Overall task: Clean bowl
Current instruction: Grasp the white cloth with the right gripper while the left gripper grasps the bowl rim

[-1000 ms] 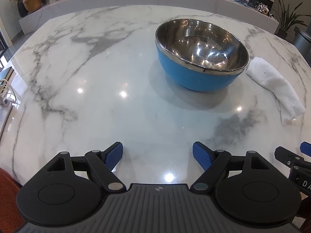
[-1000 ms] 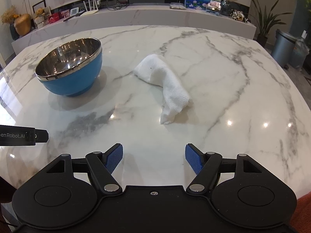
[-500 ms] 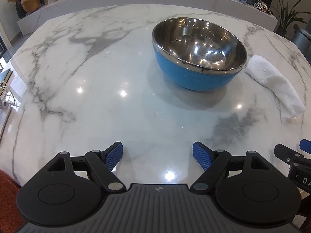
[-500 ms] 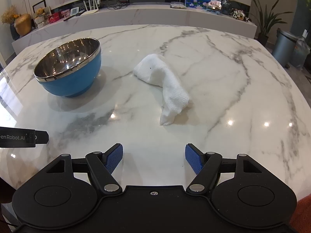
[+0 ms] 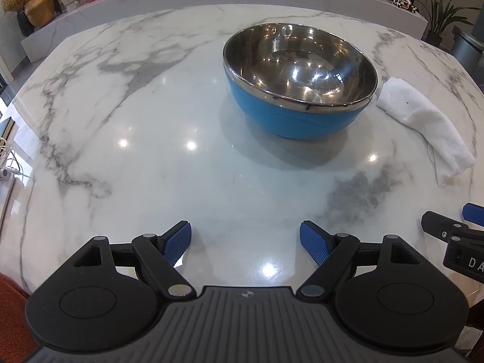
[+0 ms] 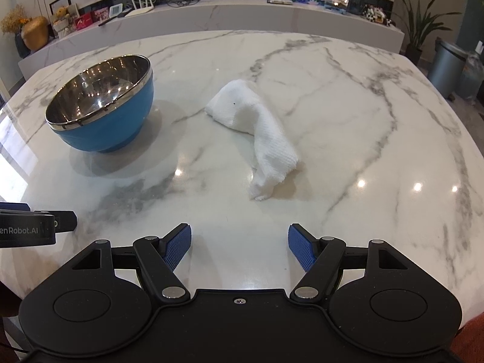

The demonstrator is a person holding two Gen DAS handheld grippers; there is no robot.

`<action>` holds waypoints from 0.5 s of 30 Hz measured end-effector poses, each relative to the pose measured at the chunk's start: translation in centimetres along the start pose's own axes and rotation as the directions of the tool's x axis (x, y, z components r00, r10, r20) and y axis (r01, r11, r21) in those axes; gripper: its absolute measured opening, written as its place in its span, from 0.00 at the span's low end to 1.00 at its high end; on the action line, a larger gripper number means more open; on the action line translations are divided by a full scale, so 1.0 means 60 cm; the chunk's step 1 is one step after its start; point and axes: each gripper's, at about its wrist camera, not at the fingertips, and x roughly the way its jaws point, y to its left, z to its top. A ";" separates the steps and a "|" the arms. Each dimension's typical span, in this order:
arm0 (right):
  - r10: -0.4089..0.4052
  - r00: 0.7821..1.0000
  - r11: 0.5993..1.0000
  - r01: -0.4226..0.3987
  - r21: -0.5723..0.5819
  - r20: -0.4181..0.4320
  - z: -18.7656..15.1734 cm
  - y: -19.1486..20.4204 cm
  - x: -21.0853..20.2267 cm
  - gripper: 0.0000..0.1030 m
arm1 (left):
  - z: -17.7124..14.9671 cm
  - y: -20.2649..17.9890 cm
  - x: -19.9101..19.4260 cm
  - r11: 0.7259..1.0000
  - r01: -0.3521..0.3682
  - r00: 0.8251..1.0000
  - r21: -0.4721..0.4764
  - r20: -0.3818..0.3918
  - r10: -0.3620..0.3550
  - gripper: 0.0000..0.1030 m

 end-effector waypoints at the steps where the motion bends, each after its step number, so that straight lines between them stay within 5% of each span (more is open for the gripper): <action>1: 0.002 1.000 1.000 -0.002 0.002 -0.004 0.002 0.000 0.001 0.67 | 0.000 0.001 0.000 1.000 0.000 1.000 -0.001 -0.001 0.000 0.76; 15: 0.024 1.000 1.000 -0.024 -0.015 0.001 0.025 -0.001 -0.006 0.67 | 0.021 0.017 -0.026 0.995 0.081 0.996 -0.057 0.043 -0.078 0.76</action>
